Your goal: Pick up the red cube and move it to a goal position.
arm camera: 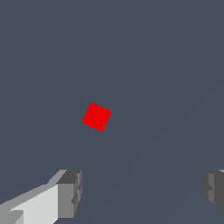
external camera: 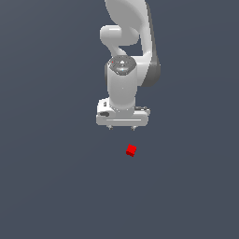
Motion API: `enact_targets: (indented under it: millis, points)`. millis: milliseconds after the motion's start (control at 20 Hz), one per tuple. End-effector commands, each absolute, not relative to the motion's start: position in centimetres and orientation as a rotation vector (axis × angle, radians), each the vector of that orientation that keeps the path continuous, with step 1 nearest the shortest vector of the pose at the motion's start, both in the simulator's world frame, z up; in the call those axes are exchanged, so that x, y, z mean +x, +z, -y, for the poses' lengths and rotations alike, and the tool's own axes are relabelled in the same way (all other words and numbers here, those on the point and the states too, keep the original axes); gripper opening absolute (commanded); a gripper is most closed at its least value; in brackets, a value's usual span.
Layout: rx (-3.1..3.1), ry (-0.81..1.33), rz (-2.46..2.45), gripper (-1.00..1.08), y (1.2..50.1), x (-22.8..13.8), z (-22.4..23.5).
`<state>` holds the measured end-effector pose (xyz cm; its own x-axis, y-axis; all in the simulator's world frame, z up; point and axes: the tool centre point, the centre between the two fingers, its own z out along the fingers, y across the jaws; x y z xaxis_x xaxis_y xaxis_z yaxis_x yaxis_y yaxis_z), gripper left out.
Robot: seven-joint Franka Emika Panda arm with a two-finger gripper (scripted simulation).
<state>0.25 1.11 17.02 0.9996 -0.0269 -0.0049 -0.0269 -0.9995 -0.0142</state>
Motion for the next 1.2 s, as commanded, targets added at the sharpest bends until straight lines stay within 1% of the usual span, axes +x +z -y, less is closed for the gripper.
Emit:
enact_targets:
  millis: [0, 300, 550, 1150]
  points:
    - [-3.127, 0.007, -0.042, 1.00, 17.0, 0.3, -1.1]
    - [-3.127, 0.007, -0.074, 1.00, 16.3, 0.4, -1.4]
    - [-3.126, 0.006, -0.150, 1.00, 14.4, 0.7, -2.1]
    - [-3.101, 0.001, -0.487, 1.00, 6.3, 2.5, -4.8]
